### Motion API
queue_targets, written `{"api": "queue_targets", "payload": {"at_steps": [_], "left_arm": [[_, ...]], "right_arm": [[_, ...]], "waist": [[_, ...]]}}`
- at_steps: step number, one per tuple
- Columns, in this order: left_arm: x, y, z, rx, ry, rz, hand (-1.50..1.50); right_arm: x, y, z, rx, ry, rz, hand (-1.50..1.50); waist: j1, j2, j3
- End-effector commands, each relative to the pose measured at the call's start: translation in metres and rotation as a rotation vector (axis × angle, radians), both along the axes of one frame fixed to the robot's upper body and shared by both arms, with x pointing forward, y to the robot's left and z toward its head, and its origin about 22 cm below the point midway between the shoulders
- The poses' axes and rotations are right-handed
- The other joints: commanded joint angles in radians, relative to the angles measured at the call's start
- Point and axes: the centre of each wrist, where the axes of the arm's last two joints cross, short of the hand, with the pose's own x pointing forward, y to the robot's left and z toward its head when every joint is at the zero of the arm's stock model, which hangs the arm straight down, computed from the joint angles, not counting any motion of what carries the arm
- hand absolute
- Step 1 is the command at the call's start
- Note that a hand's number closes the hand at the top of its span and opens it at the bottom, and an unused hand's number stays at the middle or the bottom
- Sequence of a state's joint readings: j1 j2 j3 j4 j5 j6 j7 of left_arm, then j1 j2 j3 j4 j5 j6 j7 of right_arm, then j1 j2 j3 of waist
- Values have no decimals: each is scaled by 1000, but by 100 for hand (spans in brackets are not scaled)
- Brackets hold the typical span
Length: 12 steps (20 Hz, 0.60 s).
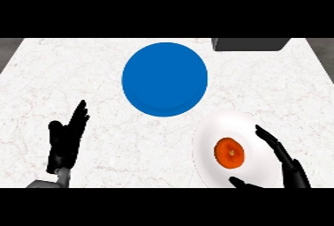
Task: Pick the squash from the plate and place it in the plate
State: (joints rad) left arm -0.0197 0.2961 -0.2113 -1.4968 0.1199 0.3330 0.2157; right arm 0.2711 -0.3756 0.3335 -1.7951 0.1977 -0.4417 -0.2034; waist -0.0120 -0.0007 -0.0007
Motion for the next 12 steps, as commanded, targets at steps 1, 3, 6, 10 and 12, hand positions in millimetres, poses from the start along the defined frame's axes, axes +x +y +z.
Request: {"api": "queue_targets", "payload": {"at_steps": [1,3,6,10,12], "left_arm": [[13,2,1,-5,0,5,0],[9,1,2,7,-6,8,0],[1,14,-1,-13,6,1,0],[19,2,-8,-1,7,-8,0],[8,-6,6,3,-9,-25,0]], "right_arm": [[-5,-19,8,-235,66,-21,-150],[-10,-17,32,-317,125,-28,-150],[-9,-8,50,-408,216,-5,-150],[16,0,75,-479,388,47,-150],[13,8,75,-494,484,89,-150]], "waist": [[1,2,-2],[3,0,-3],[13,0,-3],[18,6,-3],[27,1,-1]]}}
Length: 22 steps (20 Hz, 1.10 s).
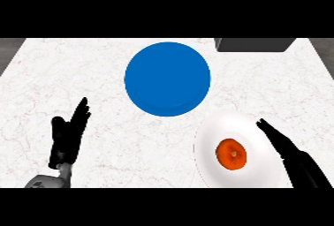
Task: Pick the squash from the plate and place it in the plate
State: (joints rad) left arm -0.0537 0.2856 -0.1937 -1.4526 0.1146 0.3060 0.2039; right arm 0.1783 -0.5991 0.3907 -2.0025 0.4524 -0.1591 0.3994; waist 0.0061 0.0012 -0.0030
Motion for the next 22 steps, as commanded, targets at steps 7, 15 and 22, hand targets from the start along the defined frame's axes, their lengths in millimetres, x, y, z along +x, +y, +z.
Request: {"api": "queue_targets", "payload": {"at_steps": [7,15,22], "left_arm": [[-4,-5,0,-5,17,-1,0],[9,-10,-7,0,7,-2,0],[-1,4,1,-15,-3,-8,0]], "right_arm": [[29,29,24,-105,274,48,-150],[54,34,-17,-102,311,53,-150],[41,34,-21,-101,330,68,-150]], "waist": [[-3,-2,3],[-5,0,3],[-6,-2,3]]}}
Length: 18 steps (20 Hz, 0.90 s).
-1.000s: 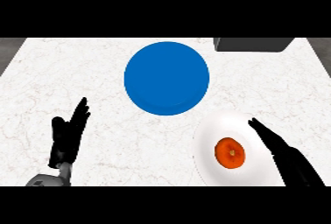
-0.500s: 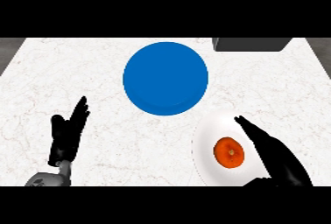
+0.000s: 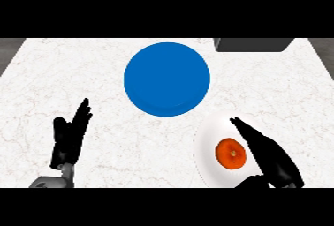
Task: Pick the squash from the plate and place it in the plate
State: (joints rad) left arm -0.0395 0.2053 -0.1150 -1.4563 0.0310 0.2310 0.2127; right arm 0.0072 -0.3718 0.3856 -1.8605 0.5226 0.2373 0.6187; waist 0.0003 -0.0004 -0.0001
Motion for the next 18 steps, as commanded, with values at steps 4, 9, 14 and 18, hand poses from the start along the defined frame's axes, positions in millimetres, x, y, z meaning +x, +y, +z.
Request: {"api": "queue_targets", "payload": {"at_steps": [4,9,14,18], "left_arm": [[-10,13,-1,-1,1,10,0],[3,-2,12,-5,9,14,0],[15,-10,1,6,-11,-11,0],[9,16,-3,5,7,-4,0]], "right_arm": [[6,-12,0,14,7,2,-150],[22,5,-33,-4,19,4,-150],[13,0,-54,-52,-8,56,150],[14,-2,-40,-45,-71,68,150]], "waist": [[0,0,0],[1,0,0],[-1,1,0],[-1,0,0]]}}
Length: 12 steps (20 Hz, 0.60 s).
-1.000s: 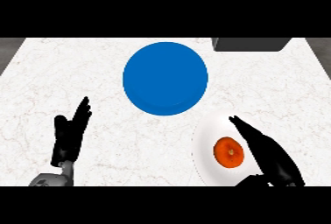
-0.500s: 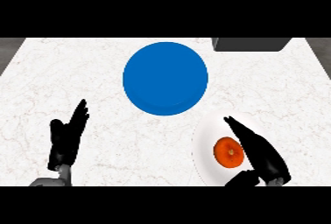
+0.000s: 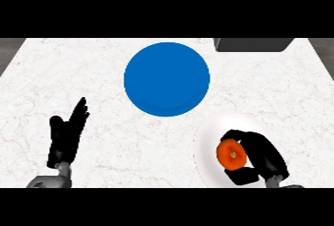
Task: Pick the squash from the plate and place it in the plate
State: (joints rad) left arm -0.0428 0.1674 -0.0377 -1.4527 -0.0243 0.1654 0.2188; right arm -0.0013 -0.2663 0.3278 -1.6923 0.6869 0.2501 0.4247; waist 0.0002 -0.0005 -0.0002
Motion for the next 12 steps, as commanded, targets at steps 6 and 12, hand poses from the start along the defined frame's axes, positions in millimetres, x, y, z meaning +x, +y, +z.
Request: {"api": "queue_targets", "payload": {"at_steps": [6,12], "left_arm": [[-10,15,-2,3,-3,-18,0],[9,-19,5,10,-28,-35,0]], "right_arm": [[6,-20,12,-73,-133,-47,150],[37,111,49,-131,-328,71,150]], "waist": [[0,0,0],[47,9,-2]]}}
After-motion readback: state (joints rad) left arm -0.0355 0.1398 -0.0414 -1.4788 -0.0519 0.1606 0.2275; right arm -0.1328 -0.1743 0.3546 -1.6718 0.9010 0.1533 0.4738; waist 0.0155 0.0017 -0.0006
